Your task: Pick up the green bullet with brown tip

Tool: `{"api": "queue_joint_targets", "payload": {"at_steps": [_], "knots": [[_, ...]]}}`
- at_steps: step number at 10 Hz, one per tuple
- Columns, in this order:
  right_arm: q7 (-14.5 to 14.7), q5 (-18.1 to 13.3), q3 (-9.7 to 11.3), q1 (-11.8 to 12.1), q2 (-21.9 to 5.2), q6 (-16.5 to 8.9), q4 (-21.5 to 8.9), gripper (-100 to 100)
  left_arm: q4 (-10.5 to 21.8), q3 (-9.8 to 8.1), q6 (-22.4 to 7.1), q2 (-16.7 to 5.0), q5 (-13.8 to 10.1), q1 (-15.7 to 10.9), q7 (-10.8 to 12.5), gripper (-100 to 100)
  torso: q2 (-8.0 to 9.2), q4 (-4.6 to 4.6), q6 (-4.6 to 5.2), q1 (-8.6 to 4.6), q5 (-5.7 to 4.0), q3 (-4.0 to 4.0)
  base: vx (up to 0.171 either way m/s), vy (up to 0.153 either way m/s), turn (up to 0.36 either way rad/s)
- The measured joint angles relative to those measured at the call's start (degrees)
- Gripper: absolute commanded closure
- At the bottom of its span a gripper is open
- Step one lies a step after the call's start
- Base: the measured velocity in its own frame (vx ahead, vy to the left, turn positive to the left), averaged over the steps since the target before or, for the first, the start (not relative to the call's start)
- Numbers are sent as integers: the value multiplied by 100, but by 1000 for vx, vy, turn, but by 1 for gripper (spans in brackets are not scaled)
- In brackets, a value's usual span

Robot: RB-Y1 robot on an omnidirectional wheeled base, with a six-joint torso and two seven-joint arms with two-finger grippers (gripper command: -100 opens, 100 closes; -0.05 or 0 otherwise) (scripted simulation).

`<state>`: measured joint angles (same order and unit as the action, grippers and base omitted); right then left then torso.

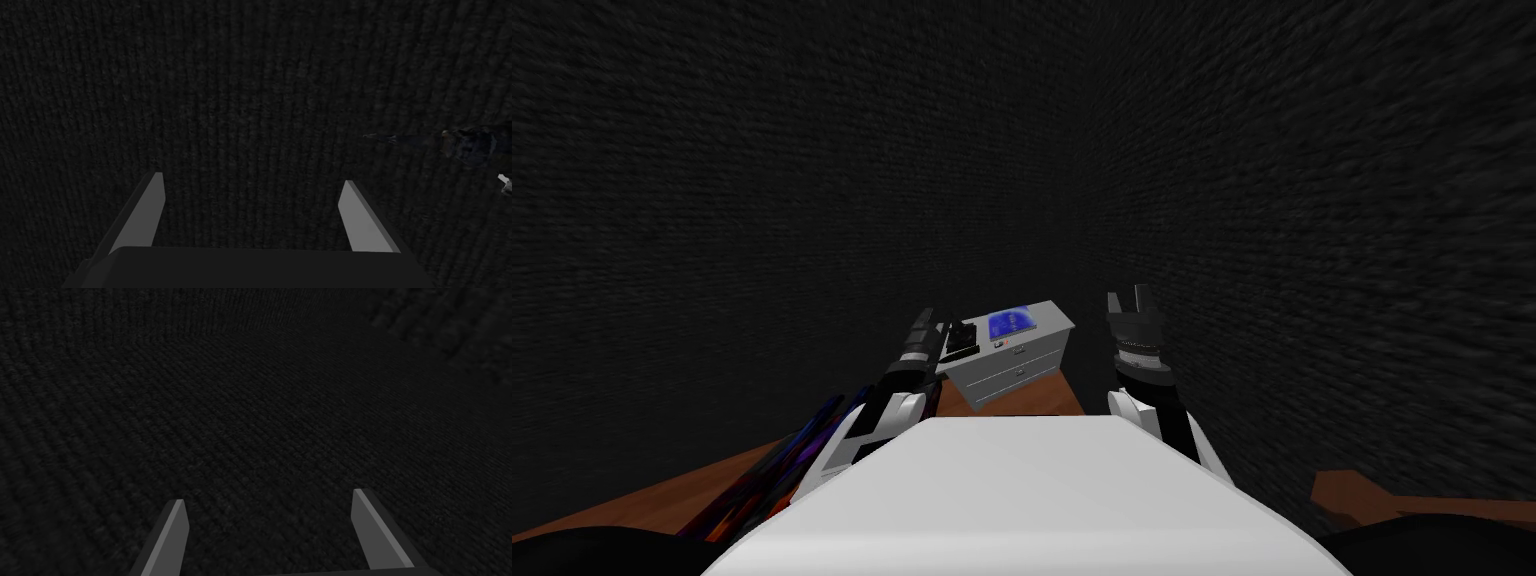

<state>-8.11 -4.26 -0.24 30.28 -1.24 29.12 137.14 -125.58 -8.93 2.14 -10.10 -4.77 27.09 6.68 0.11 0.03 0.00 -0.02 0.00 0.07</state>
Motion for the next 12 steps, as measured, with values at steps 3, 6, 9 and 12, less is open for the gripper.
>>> {"api": "queue_joint_targets", "payload": {"at_steps": [3, 6, 9, 12], "knots": [[0, 0, 0, 0, 0, 0, 0, 0, 142, -69, -384, 21, 17, -39, 47, -100, -1, -1, 0, 1, 0, -1, -23, -4, -8], [0, 0, 0, 0, 0, 0, 0, 0, 282, -119, -779, 41, 32, -134, 79, -100, -7, -1, 0, 4, 1, -4, -13, 1, -7], [0, 0, 0, 0, 0, 0, 0, 0, 415, -160, -1123, 47, 17, -147, 134, -100, -10, -2, 0, 6, 1, -6, -5, 8, -1], [0, 0, 0, 1, 0, 0, 0, 0, 532, -172, -1623, 96, 24, -273, 158, -100, -15, -3, 0, 10, 2, -9, 7, 16, 4]]}}
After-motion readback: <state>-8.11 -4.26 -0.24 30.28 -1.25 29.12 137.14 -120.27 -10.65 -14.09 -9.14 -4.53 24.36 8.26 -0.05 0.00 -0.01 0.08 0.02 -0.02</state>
